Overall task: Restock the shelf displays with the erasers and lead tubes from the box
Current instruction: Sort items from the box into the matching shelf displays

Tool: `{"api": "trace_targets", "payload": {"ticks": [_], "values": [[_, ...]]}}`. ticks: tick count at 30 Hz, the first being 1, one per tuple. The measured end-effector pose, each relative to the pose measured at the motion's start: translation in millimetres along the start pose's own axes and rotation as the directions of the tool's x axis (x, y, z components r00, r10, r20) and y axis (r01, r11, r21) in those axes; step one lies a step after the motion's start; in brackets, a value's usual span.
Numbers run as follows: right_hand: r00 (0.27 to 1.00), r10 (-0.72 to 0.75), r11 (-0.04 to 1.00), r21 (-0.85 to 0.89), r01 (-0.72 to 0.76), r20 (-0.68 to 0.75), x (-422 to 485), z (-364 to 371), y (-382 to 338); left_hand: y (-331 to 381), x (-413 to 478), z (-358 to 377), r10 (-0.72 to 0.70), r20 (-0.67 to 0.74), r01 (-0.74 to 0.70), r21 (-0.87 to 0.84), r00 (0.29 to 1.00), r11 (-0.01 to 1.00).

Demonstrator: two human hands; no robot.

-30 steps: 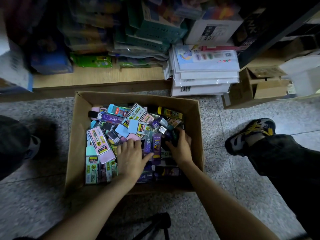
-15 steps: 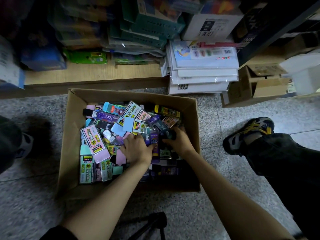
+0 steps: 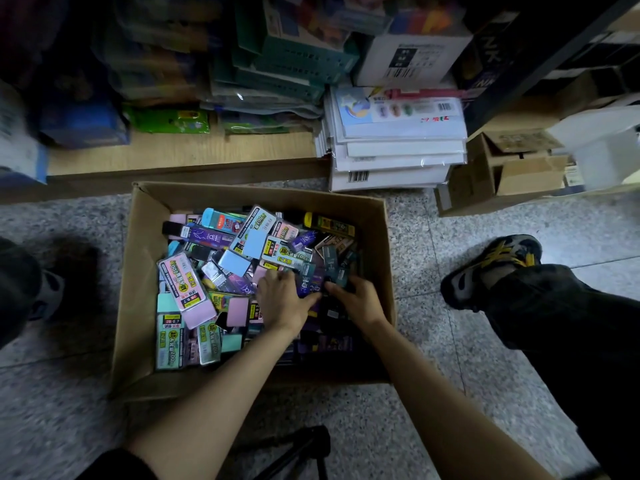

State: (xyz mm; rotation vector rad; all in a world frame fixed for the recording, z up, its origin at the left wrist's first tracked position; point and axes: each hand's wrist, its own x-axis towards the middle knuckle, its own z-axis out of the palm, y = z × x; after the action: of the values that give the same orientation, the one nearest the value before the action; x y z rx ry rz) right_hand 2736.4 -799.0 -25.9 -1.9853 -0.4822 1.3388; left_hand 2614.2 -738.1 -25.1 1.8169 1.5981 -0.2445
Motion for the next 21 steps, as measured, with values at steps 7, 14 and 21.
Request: {"api": "trace_targets", "payload": {"ticks": [7, 14, 21], "values": [[0.997, -0.083, 0.994, -0.069, 0.083, 0.007, -14, 0, -13, -16, -5, -13, 0.192, 0.193, -0.073, -0.499, 0.962, 0.864], [0.966, -0.252, 0.937, -0.262, 0.230, -0.055, -27, -16, -52, -26, -9, -50, 0.137, 0.112, -0.023, -0.689, 0.984, 0.724], [0.956, -0.270, 0.953, -0.106, 0.283, 0.118, -55, -33, -96, -21, -14, -102, 0.168, 0.063, -0.056, -0.780, 0.984, 0.624]]}}
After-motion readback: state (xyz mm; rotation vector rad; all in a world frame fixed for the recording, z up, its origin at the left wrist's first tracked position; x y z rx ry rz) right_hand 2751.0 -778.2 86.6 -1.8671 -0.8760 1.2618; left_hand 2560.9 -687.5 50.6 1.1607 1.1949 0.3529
